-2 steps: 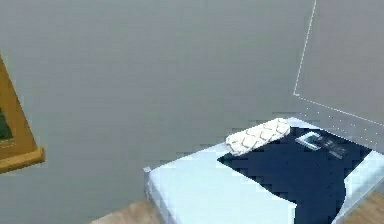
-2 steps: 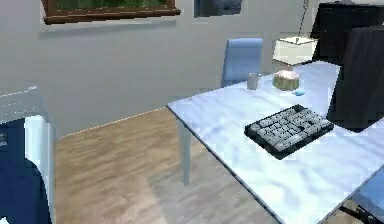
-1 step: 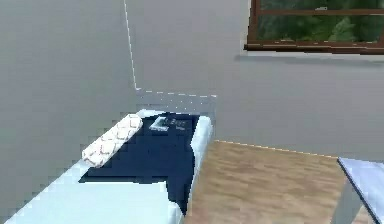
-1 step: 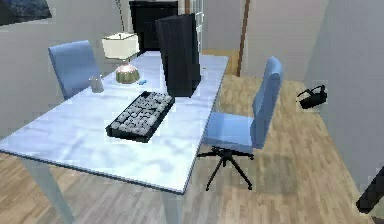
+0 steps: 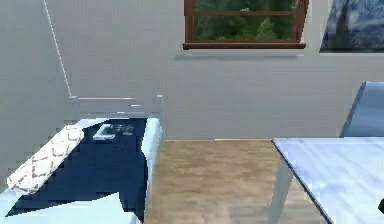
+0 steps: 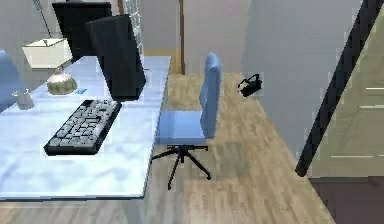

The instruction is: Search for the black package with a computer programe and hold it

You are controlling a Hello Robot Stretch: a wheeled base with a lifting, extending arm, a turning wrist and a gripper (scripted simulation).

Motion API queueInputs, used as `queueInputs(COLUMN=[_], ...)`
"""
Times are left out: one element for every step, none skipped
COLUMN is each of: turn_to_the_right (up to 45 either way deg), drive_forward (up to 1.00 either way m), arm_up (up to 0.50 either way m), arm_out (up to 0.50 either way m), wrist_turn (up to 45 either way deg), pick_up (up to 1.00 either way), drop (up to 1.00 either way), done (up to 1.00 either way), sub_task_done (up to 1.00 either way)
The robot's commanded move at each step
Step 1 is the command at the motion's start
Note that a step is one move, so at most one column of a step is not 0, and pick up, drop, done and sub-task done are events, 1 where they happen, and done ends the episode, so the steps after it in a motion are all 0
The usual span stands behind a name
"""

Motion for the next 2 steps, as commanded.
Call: queueInputs(turn_to_the_right=[0.0,0.0], drive_forward=[1.00,0.25], arm_up=[0.00,0.00], arm_out=[0.00,0.00], wrist_turn=[0.0,0.0], pick_up=[0.00,0.00], drop=[0.00,0.00], done=[0.00,0.00], sub_task_done=[0.00,0.00])
